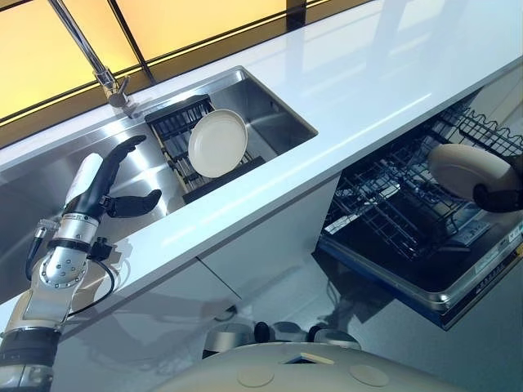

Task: Pick up plates and place into dishwasher.

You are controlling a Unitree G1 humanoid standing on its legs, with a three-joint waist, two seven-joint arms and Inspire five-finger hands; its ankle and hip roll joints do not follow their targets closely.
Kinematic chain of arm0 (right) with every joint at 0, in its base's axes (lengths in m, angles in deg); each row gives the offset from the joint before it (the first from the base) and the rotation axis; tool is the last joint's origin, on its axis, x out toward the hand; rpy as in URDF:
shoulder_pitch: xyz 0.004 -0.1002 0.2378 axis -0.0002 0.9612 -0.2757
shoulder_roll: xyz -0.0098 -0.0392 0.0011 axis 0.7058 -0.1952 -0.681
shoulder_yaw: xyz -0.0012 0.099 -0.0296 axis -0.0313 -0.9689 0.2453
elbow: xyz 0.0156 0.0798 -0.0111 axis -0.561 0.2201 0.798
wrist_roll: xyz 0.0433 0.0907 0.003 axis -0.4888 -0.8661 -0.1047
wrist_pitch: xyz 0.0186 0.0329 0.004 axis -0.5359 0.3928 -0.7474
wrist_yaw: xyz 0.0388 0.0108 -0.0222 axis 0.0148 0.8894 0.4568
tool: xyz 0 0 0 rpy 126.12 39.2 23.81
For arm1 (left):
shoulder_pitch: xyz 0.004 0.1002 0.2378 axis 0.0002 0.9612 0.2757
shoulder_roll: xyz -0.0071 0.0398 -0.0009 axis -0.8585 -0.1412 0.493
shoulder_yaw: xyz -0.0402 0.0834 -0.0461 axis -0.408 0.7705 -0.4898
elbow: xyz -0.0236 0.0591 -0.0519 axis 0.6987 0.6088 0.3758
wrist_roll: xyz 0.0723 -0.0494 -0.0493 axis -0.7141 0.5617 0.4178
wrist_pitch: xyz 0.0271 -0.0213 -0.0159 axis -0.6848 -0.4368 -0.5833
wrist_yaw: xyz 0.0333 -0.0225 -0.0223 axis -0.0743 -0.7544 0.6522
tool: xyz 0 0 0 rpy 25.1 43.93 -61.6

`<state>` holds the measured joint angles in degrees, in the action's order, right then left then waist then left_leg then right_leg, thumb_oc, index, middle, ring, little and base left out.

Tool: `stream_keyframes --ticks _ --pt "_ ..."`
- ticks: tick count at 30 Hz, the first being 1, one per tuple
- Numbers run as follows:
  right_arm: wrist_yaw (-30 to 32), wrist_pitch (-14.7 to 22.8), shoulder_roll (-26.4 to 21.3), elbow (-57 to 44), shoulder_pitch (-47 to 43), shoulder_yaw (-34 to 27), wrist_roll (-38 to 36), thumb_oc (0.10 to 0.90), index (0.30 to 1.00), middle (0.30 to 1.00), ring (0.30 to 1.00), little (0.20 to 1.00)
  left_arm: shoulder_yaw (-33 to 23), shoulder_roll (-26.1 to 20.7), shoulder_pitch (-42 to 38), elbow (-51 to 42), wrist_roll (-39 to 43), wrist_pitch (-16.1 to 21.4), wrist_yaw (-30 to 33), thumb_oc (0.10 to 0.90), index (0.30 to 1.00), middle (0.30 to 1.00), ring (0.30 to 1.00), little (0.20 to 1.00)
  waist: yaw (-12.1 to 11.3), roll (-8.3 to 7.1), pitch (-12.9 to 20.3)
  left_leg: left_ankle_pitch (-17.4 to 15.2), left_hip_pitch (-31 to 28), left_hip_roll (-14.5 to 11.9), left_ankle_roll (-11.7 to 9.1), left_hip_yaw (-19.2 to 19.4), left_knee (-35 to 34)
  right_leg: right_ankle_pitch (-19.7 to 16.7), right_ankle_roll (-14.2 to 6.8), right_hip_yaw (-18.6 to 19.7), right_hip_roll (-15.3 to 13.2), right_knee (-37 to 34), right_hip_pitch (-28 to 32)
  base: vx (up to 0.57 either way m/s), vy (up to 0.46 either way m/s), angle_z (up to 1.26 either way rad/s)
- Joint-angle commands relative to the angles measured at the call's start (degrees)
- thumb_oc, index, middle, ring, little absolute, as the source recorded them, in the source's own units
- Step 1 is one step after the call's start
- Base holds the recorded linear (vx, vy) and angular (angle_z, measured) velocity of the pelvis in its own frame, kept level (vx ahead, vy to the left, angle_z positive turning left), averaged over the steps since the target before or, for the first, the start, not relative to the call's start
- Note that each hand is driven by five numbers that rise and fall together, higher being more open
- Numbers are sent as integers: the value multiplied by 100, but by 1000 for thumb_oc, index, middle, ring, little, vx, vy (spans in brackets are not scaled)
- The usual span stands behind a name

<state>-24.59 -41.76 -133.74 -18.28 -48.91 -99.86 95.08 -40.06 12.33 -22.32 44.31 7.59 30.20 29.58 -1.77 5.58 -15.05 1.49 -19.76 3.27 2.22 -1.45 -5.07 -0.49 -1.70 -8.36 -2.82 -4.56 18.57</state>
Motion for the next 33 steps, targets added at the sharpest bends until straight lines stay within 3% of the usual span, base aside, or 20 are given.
stream_keyframes --ticks 1,7,15,19,27,33 --pt "109 359 -776 -754 -227 -595 -64 100 300 300 300 200 -517 -274 -95 -254 229 631 300 800 900 900 900 900 -89 -110 769 101 844 64 -228 -77 634 63 -180 -110 -95 1124 -887 0 0 0" --pt "-54 398 -717 -1023 33 -969 53 100 300 300 300 200 -581 -159 -25 -256 188 675 213 800 900 900 900 900 -43 -88 731 115 872 75 -241 -73 686 72 -182 -64 -103 1211 -933 2 10 -2" --pt "210 196 -650 -1366 71 -1242 109 100 300 300 300 200 -608 -74 -31 -234 122 697 242 800 900 900 900 900 -45 -114 692 88 937 87 -226 -85 732 81 -190 -27 -81 1252 -1009 -44 -11 -1" --pt "97 312 -576 -1421 194 -1478 165 100 300 300 300 200 -676 -14 -10 -241 115 690 118 800 900 900 900 900 -24 -116 707 112 945 110 -228 -92 756 25 -188 -11 -73 1243 -1020 -46 -1 -2" --pt "-110 332 -518 -1618 389 -1717 95 100 300 300 300 200 -711 57 77 -258 70 721 42 800 900 900 900 900 4 -113 717 105 899 122 -239 -110 732 42 -194 39 -58 1221 -976 -28 2 -2" --pt "116 221 -427 -1819 419 -1760 -2 100 300 300 300 200 -676 68 81 -261 -77 783 215 800 900 900 900 900 11 -113 696 155 904 115 -248 -120 636 -2 -216 41 -30 1144 -987 -102 -9 -3"
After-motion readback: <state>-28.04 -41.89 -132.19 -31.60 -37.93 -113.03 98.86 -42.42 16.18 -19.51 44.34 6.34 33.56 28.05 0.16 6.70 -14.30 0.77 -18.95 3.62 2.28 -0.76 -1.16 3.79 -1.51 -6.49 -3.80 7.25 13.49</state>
